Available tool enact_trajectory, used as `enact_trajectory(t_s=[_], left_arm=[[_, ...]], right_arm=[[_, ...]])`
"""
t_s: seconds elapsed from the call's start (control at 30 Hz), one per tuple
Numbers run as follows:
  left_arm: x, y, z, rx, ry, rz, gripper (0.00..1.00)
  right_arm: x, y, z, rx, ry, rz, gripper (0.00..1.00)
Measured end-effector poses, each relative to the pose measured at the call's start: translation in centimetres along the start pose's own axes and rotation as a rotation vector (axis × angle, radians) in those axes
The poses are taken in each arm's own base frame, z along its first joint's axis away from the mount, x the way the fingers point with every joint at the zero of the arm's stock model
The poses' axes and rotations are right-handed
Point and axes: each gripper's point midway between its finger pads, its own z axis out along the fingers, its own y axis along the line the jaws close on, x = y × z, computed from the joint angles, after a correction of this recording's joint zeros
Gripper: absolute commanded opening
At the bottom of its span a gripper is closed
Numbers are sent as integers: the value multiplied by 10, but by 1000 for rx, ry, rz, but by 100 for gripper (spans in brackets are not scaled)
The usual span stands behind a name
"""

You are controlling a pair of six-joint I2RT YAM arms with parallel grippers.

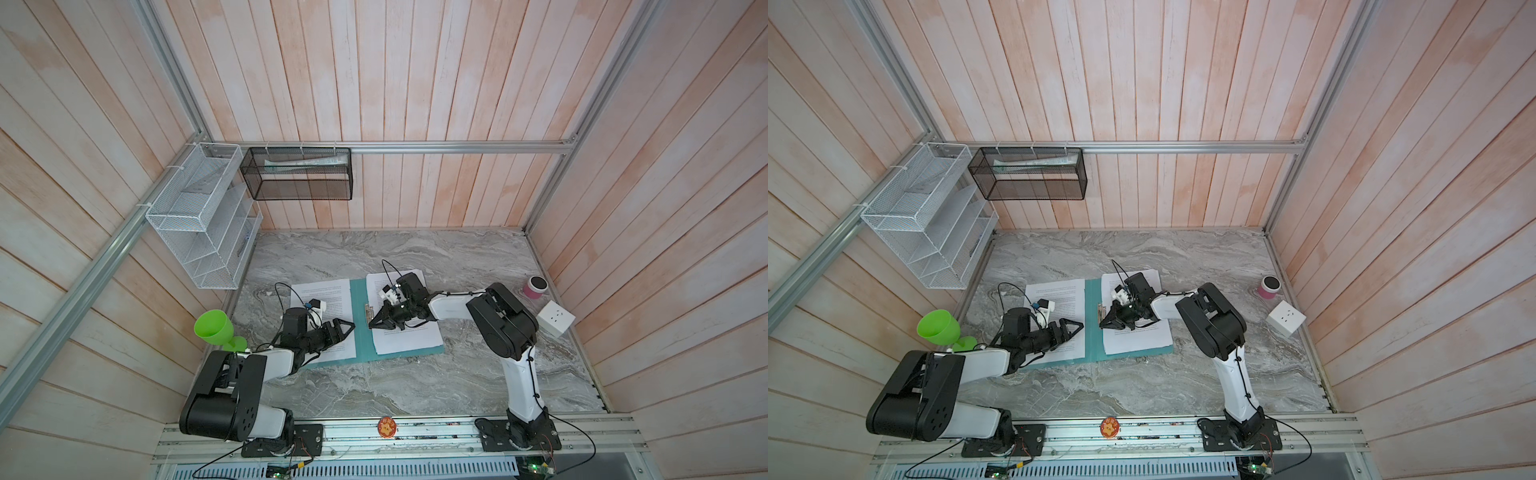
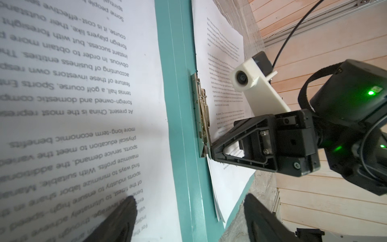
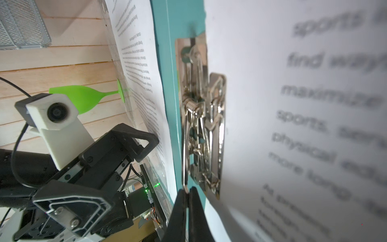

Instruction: Put the files into the folder

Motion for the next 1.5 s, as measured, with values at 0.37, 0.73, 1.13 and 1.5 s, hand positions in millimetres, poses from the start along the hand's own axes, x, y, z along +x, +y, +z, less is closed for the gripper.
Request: enact_trajectory(t_s=[0.37, 0.73, 1.13, 1.5], left_arm=[[-2, 0, 2, 3, 5, 1, 82], [-4, 1, 2, 1, 0, 6, 82], [-7, -1, 4, 9, 8, 11, 86], [-17, -17, -8, -17, 9, 5, 87]], right_arm=[[0, -6, 4, 70, 11, -36, 0], [-1, -1, 10, 62, 27, -50, 0], [1, 4, 5, -19, -5, 7, 0], [0, -9, -12, -3, -25, 32, 0]])
